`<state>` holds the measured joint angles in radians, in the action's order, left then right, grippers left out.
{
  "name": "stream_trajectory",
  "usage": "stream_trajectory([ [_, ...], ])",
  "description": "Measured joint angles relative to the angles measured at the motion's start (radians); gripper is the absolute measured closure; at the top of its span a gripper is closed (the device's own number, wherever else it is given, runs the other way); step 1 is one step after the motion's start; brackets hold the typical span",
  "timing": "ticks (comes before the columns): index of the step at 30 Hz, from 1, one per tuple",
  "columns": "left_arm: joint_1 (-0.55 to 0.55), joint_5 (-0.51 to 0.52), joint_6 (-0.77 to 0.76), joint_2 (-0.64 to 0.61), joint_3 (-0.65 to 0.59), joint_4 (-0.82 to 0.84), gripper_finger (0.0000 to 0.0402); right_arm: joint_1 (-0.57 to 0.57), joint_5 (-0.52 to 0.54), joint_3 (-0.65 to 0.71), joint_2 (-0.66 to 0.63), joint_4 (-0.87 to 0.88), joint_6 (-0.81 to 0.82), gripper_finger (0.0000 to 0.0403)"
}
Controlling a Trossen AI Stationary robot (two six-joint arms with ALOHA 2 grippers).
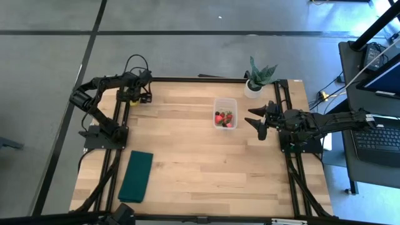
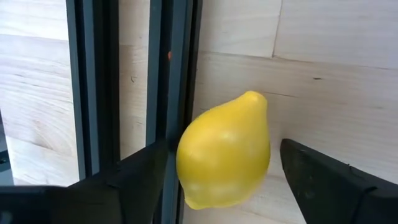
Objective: Pick and placing Produce into tupperware
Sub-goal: Put the yellow lemon into the transparent container
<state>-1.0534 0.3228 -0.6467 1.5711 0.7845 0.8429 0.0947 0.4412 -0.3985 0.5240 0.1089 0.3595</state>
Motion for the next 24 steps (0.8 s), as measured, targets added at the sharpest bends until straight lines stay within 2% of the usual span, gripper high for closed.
stream_trajectory([
  [13, 0.0, -0.003, 0.01, 0.0, 0.0, 0.006, 0.0153, 0.0, 0.0, 0.0, 0.0, 0.0, -0.002, 0.015],
  [24, 0.0, -0.014, 0.029, 0.0, 0.0, 0.011, 0.016, 0.0, 0.0, 0.0, 0.0, 0.0, 0.0, 0.015],
])
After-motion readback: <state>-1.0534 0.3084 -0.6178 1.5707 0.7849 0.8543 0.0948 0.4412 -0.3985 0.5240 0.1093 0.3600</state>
